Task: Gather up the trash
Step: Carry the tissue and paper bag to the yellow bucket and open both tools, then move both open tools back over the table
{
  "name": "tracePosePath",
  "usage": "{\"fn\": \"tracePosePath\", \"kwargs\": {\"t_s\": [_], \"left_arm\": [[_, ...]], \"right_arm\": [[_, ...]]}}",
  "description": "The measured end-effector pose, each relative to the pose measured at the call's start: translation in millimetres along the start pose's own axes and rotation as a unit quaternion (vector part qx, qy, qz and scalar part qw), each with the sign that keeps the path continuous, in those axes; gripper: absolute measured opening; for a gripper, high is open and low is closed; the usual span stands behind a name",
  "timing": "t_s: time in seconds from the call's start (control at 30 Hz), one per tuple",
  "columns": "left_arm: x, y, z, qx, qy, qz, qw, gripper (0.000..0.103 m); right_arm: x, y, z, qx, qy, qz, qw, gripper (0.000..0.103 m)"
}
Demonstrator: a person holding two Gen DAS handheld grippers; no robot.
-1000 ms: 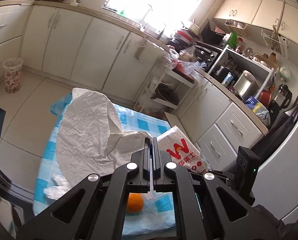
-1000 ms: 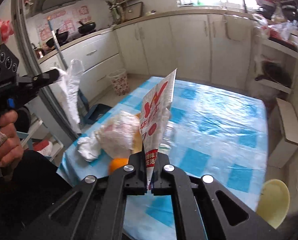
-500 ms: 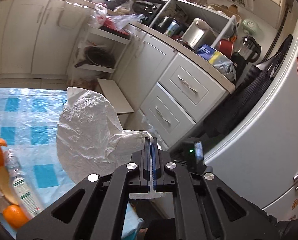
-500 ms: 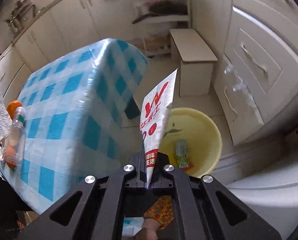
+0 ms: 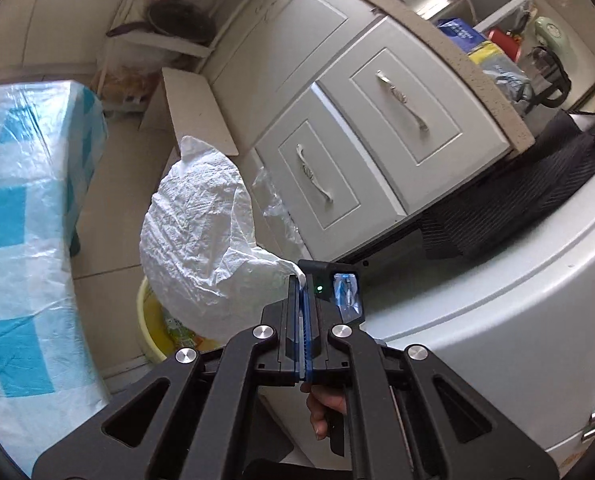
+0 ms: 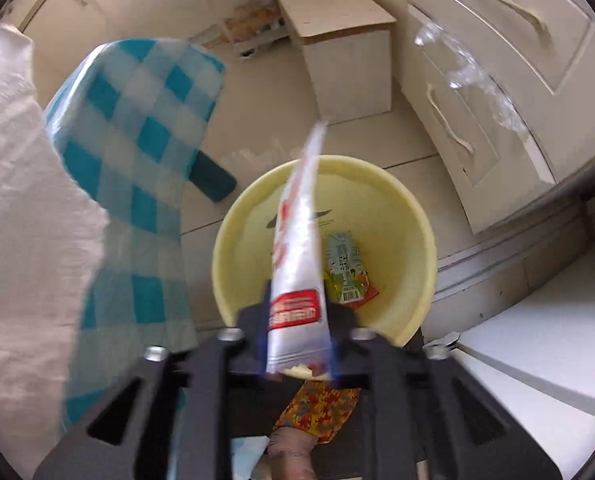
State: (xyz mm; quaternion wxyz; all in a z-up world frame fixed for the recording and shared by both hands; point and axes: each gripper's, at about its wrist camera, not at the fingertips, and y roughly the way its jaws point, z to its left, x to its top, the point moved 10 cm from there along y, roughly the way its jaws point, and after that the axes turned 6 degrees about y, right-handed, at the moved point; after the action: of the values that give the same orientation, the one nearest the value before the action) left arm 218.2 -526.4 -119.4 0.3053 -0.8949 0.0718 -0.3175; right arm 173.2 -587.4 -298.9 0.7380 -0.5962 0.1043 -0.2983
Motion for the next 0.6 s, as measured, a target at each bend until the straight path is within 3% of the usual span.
{"fn": "tracePosePath", "kwargs": {"t_s": [0.17, 0.3, 0.43, 0.57, 0.6], "left_arm": [[-13, 59, 36, 0.014, -0.076, 0.033, 0.9965, 0.002], [-35, 101, 62, 0.04, -0.124, 0.066, 0.9893, 0.002], [-63, 135, 80, 0.085, -0.132, 0.113, 0.9812, 0.005], [-82, 141, 90, 0.128, -0.128, 0.139, 0.9737, 0.042], [-83, 135, 90, 0.146, -0.112, 0.134, 0.9736, 0.046]], "right_arm": [[14, -16, -30, -0.004, 0.064, -0.014, 0.998, 0.047], [32, -55, -50, 0.003, 0.125, -0.08, 0.989, 0.056], [47, -96, -38, 0.036, 0.13, -0.148, 0.98, 0.069], [55, -128, -18, 0.049, 0.111, -0.193, 0.974, 0.075], [57, -131, -15, 0.05, 0.109, -0.198, 0.973, 0.077]]}}
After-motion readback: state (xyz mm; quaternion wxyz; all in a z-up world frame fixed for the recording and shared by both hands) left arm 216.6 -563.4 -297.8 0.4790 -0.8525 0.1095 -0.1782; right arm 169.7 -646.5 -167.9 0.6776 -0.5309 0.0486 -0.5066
